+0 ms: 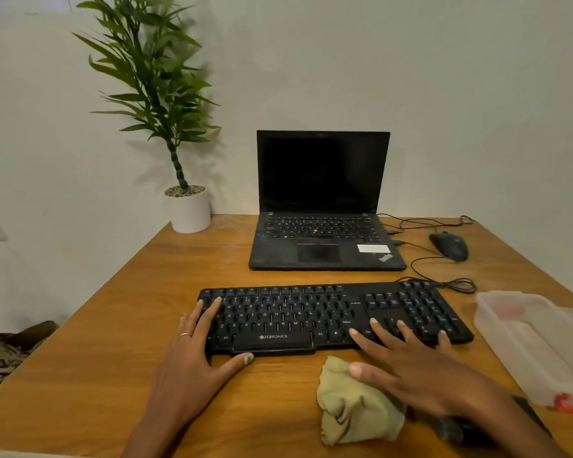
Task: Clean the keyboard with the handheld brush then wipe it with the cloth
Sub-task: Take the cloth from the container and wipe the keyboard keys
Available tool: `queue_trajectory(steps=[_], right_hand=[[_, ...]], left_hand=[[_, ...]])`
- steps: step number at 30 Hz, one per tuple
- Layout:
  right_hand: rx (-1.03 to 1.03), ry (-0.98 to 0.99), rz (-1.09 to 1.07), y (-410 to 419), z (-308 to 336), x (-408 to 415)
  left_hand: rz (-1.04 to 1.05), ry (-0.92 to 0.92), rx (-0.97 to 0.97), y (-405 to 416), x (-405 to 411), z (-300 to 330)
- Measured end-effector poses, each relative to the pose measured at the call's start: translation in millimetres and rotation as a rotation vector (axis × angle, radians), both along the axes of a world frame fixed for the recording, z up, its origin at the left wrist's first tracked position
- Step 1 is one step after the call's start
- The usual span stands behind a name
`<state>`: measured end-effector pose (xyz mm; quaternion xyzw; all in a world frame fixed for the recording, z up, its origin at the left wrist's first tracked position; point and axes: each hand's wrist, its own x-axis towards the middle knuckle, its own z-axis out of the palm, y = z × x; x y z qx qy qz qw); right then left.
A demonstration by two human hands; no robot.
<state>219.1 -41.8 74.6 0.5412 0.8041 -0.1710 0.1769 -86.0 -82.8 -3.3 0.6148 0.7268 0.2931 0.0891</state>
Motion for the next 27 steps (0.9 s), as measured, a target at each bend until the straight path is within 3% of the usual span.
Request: queue_trajectory(steps=[27], right_hand=[[0.054,-0.018,-0.073,62,-3,44]], left_hand=[[-0.072,-0.017,0.057,81,40,-3]])
